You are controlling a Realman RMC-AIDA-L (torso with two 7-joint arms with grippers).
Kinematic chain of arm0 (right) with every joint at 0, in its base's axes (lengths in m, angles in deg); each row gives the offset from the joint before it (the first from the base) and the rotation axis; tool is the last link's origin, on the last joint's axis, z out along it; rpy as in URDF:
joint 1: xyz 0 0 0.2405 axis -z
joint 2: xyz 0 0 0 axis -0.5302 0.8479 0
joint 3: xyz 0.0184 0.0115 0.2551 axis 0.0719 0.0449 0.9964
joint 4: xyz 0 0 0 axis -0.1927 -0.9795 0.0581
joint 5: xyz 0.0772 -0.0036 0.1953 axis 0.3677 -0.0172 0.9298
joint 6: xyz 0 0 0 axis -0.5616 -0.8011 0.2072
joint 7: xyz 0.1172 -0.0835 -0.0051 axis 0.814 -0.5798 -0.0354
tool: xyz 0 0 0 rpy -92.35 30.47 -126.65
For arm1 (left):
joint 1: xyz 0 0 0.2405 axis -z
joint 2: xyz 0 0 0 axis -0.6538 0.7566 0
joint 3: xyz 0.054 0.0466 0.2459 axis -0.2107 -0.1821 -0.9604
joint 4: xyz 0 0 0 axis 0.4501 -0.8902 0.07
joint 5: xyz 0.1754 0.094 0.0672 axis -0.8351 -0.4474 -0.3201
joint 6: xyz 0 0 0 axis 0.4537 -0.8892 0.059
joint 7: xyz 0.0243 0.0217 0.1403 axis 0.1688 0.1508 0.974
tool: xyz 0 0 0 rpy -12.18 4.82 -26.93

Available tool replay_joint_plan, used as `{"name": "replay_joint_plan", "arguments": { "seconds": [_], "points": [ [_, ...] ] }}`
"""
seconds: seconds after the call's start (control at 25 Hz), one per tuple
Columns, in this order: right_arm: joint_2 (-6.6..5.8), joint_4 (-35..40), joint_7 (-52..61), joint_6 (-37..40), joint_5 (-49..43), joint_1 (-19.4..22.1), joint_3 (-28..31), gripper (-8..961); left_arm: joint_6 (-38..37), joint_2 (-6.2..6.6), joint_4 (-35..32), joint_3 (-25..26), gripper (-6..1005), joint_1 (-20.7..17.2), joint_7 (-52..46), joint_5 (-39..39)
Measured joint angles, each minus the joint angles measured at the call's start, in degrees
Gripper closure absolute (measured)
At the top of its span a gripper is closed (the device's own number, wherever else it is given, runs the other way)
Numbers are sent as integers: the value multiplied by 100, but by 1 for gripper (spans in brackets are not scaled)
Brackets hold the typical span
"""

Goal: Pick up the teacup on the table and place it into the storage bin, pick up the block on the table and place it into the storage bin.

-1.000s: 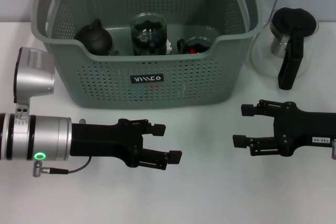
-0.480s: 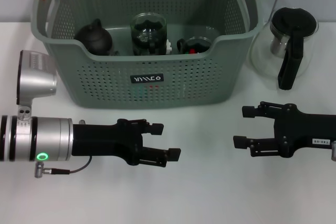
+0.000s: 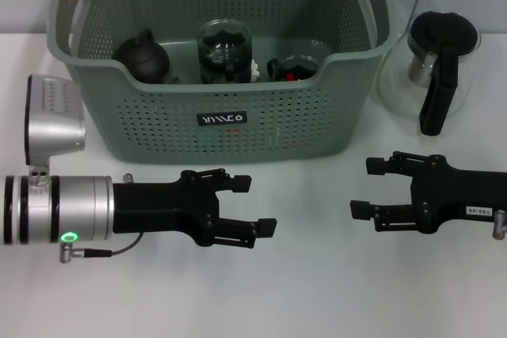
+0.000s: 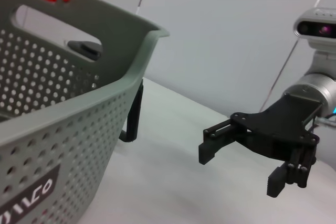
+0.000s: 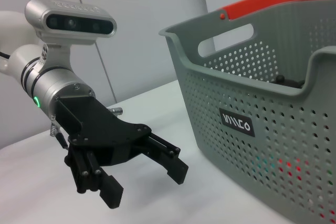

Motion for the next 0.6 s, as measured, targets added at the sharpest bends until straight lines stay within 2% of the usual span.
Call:
{"name": "replay_joint_plan", "arguments": {
  "seconds": [0.2, 0.36, 0.6],
  "points": [
    [3, -1, -13, -210, -14, -20, -270, 38, 87, -6, 101, 0, 63, 16, 377, 6],
    [23, 0, -14, -471, -17, -21, -537, 38, 457, -23, 293, -49, 63, 69, 556, -12],
    [36, -1, -24, -558, -18, -44, -601, 38, 677, -19, 477, -53, 63, 107, 603, -14]
  ]
}}
